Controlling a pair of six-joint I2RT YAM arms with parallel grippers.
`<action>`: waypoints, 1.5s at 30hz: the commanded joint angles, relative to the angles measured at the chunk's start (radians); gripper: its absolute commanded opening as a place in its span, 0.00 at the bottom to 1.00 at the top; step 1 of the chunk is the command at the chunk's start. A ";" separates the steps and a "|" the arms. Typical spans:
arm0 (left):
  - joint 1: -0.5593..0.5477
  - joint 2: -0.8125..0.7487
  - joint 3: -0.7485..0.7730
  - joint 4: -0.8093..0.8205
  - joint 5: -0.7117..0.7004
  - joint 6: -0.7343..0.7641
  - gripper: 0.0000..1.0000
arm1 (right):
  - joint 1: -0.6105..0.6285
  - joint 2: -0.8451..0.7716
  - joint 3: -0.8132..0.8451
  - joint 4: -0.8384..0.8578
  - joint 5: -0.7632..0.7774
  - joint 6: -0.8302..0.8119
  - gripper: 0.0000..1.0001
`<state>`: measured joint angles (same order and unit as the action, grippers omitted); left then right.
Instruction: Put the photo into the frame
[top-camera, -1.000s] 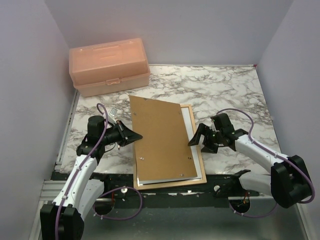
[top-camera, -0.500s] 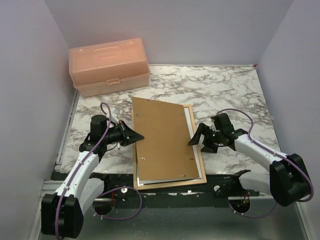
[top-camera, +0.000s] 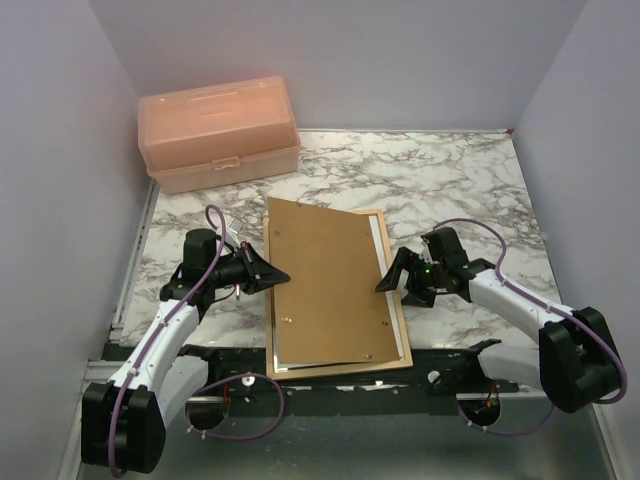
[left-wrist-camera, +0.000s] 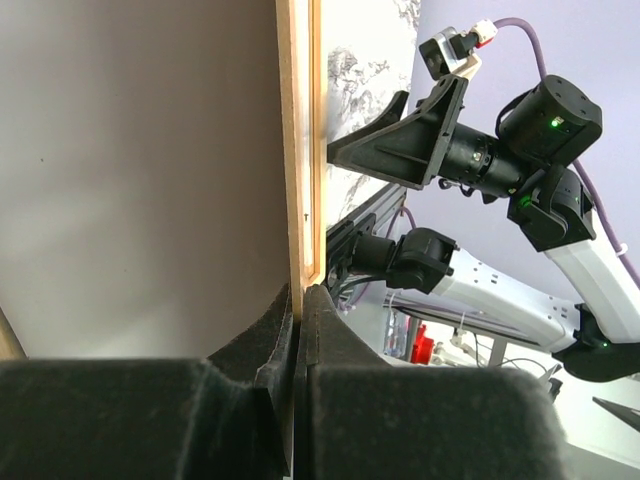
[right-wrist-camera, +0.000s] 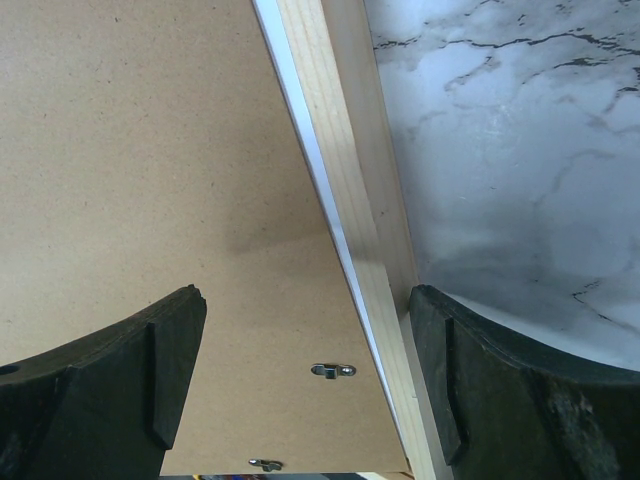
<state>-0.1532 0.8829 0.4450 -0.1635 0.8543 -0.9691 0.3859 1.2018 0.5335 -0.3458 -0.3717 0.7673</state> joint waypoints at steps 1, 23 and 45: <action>-0.012 -0.010 0.032 0.010 0.061 0.014 0.00 | -0.003 0.005 -0.013 0.019 -0.032 0.008 0.90; -0.153 0.151 0.091 -0.056 -0.129 0.104 0.10 | -0.002 0.010 -0.035 0.032 -0.050 0.006 0.89; -0.240 0.236 0.217 -0.314 -0.437 0.221 0.70 | -0.003 0.014 -0.020 0.009 -0.036 -0.028 0.89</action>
<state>-0.3698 1.1004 0.6109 -0.4149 0.5163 -0.7872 0.3782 1.2121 0.5129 -0.3374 -0.3866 0.7559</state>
